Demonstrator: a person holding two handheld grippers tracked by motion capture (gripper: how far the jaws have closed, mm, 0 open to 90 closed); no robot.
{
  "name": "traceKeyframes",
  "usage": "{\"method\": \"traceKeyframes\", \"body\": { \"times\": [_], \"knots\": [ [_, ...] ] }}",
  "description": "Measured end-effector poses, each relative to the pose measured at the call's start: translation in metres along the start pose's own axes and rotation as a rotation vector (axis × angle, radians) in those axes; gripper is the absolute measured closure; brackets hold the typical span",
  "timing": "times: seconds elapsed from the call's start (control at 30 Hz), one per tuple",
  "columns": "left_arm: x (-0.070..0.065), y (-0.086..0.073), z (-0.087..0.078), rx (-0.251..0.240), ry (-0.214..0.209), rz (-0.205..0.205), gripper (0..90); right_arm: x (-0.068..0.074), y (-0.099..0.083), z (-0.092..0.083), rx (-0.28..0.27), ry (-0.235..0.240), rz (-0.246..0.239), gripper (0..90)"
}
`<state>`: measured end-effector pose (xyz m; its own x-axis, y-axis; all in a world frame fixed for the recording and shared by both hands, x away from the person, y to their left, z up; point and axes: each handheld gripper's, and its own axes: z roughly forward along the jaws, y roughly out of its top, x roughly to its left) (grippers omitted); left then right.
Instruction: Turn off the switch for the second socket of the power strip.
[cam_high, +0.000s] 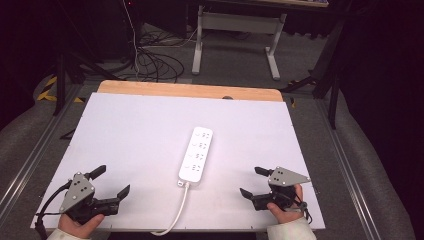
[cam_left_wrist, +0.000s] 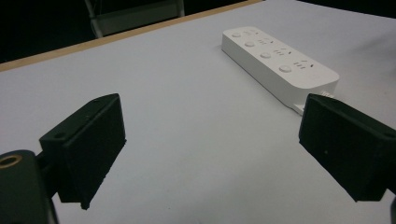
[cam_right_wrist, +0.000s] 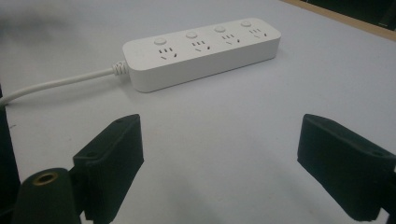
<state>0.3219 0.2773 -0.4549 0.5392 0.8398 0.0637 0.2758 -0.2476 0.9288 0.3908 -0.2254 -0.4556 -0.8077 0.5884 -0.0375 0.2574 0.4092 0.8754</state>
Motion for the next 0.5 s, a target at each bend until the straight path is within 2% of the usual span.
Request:
{"method": "traceKeyframes", "body": {
  "times": [0.2, 0.4, 0.5],
  "knots": [
    [0.0015, 0.0008, -0.0007, -0.006, 0.005, -0.040, 7.7, 0.0012, 0.0003, 0.0002, 0.004, 0.005, -0.010, 15.1],
    [0.0007, 0.0013, -0.0018, -0.012, 0.022, -0.024, 7.7, 0.0019, 0.0005, 0.0007, 0.005, 0.010, -0.023, 15.1],
    [-0.0003, 0.0013, -0.0017, -0.007, 0.034, 0.001, 7.8, 0.0023, 0.0005, 0.0006, 0.010, 0.008, -0.032, 15.1]
  ]
}}
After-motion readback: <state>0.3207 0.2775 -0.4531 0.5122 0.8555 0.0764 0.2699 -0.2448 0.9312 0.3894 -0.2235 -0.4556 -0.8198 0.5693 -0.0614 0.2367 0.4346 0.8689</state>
